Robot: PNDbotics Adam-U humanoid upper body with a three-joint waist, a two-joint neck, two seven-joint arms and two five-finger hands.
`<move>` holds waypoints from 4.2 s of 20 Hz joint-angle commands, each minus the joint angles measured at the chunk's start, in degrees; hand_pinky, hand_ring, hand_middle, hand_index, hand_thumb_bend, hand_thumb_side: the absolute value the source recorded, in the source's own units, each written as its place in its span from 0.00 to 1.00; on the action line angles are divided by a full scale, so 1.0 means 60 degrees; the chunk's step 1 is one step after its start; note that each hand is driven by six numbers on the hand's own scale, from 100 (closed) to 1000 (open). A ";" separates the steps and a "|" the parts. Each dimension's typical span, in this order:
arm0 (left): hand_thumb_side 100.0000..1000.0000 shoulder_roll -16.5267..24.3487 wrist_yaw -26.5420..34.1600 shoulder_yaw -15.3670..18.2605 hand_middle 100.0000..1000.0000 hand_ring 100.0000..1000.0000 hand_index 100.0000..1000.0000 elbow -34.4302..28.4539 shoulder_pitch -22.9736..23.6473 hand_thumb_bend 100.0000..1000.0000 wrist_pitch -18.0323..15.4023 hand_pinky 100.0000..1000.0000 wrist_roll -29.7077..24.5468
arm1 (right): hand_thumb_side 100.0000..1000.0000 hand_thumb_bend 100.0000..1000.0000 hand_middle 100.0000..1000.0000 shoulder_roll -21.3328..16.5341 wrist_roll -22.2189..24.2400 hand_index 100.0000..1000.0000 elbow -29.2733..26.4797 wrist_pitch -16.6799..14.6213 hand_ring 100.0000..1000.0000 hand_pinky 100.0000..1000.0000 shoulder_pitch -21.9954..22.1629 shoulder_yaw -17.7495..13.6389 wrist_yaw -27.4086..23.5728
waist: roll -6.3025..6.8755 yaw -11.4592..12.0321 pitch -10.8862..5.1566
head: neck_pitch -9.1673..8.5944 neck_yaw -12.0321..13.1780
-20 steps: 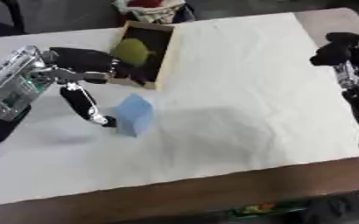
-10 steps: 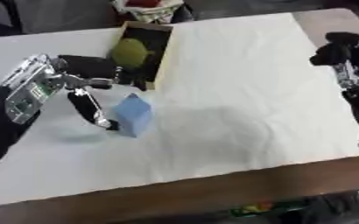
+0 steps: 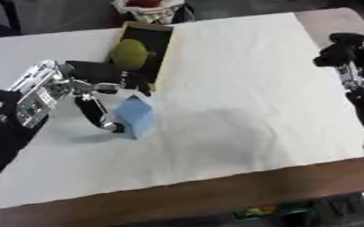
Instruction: Pick up objects on the table and place them in the box.
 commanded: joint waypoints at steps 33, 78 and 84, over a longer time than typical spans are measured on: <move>0.05 0.0389 -0.0535 0.2237 0.54 0.67 0.65 0.0638 -0.1670 0.17 0.0752 0.74 0.0869 | 0.46 0.00 0.53 -0.0121 0.0114 0.73 -0.0084 -0.0017 0.58 0.64 -0.0122 0.0078 -0.0107 | 0.0141 -0.0255 -0.0119 | 0.0044 -0.0049; 0.22 0.0545 0.0679 0.3748 0.74 0.73 0.86 0.0876 -0.0936 0.00 0.3211 0.71 0.6279 | 0.47 0.00 0.52 -0.0079 0.0342 0.73 -0.0061 -0.0011 0.57 0.64 -0.0281 0.0224 -0.0294 | 0.0200 -0.0444 0.0217 | 0.0044 -0.0012; 0.27 0.1022 0.3496 0.4338 0.69 0.70 0.82 -0.2958 0.1300 0.00 0.3734 0.67 0.6813 | 0.47 0.00 0.52 -0.0072 0.0210 0.73 -0.0052 -0.0008 0.57 0.64 -0.0193 0.0111 -0.0228 | 0.0060 0.0167 0.0113 | 0.0044 -0.0131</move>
